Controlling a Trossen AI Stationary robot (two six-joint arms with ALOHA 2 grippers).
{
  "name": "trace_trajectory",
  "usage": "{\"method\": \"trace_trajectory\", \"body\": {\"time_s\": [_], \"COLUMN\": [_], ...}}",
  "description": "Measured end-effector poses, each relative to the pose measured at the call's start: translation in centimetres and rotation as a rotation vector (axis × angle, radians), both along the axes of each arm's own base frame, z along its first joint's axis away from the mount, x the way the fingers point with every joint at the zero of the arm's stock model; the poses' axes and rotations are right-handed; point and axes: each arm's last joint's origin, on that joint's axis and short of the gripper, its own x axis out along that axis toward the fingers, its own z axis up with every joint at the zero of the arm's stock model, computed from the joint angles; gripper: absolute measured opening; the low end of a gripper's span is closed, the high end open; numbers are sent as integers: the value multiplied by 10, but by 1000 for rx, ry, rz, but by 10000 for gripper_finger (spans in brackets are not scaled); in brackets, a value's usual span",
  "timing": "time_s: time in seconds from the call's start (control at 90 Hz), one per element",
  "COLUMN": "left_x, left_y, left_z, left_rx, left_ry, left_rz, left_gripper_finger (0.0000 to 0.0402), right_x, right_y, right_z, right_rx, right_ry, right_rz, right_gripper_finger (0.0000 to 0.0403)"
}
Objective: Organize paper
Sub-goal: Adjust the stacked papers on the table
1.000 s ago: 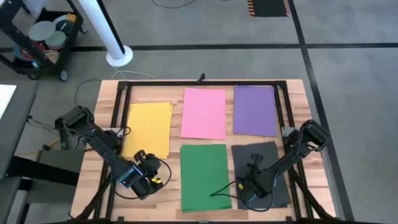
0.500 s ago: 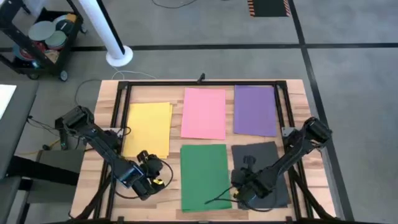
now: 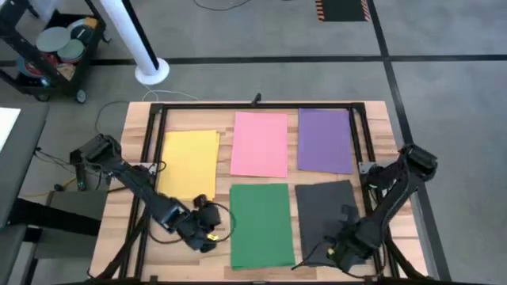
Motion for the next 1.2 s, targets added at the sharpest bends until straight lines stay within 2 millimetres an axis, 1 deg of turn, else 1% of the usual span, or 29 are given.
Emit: {"method": "trace_trajectory", "body": {"time_s": [0.078,0.178,0.278,0.389,0.544,0.822,1.1,1.2], "left_x": [15,29,37,43,45,45,44,43], "left_y": [5,16,27,36,40,40,40,40], "left_z": [6,12,14,14,14,14,13,13], "left_rx": [-23,-29,-24,-28,-8,-8,-14,-14], "left_ry": [-69,-129,-149,-143,-144,-143,-126,-126], "left_rz": [-68,-108,-125,-143,-147,-146,-136,-133], "left_gripper_finger": [0,0,0,0,0,0,0,0], "right_x": [-10,-19,-27,-34,-42,-48,-56,-57], "right_y": [2,3,0,-5,-6,-3,-2,-2], "right_z": [0,1,0,-12,-34,-44,-63,-65], "right_rx": [-12,-45,-84,-81,-15,40,125,146], "right_ry": [47,105,159,235,277,308,315,314], "right_rz": [-40,-94,-144,-201,-246,-285,-328,-335], "right_gripper_finger": [0,0,0,0,0,0,0,0]}}
